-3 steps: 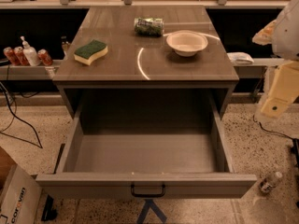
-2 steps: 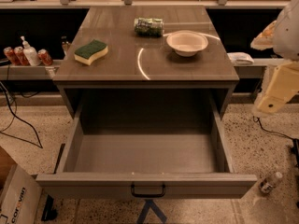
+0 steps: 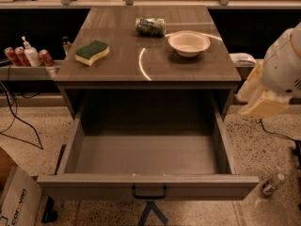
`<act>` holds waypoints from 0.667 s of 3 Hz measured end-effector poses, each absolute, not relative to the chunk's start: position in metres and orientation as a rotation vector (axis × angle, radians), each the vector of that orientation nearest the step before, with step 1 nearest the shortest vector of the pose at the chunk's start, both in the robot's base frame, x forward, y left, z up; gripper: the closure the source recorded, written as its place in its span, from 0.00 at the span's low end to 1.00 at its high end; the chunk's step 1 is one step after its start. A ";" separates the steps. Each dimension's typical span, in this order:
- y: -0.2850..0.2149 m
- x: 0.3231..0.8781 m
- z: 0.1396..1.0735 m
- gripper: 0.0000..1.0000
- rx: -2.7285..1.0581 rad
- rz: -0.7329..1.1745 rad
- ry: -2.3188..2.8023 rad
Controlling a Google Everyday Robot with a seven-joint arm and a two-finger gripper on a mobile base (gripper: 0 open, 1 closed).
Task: Close top drawer
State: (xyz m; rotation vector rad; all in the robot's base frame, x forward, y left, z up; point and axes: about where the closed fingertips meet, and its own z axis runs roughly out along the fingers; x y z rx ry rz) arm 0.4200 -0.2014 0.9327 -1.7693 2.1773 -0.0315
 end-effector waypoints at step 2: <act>-0.200 0.409 0.879 1.00 -1.748 0.025 2.228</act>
Offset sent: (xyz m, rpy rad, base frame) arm -0.0086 0.0016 -0.0456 0.0201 0.0402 -0.0250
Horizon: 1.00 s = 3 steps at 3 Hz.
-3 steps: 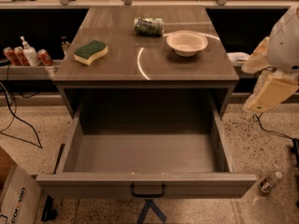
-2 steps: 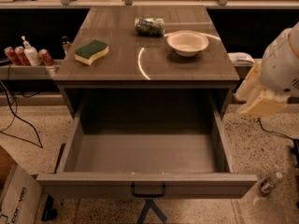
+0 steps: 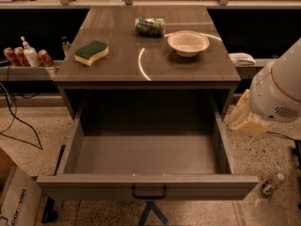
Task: Close top drawer
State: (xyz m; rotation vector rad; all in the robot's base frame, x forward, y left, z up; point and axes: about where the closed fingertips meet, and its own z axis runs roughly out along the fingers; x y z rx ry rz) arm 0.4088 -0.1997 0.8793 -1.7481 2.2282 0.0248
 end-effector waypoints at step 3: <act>-0.189 0.382 0.833 1.00 -1.778 0.149 2.251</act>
Offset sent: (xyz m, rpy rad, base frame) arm -0.0247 0.0054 -0.0443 0.0151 0.0872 0.0024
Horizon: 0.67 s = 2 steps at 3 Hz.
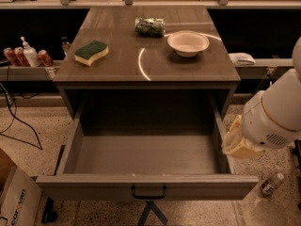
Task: Close top drawer
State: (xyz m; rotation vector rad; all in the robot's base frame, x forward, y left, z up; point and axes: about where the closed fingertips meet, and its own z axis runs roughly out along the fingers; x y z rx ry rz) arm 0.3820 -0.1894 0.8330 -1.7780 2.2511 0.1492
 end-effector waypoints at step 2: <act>-0.175 0.358 0.750 1.00 -1.750 0.369 2.261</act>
Offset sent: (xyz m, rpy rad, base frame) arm -0.0336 0.0228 -0.1362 0.1917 0.1363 -0.0040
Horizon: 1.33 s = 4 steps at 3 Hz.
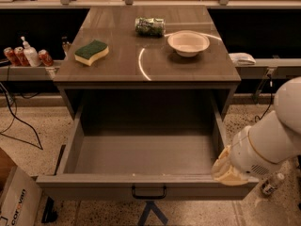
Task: Close top drawer
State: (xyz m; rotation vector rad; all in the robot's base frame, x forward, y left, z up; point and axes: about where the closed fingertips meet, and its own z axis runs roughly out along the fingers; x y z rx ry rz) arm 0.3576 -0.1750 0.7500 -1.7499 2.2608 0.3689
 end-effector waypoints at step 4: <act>-0.179 0.372 0.644 1.00 -1.614 0.429 2.340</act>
Offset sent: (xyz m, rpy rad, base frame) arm -0.0143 0.0120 -0.1120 0.0876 0.0798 -0.0726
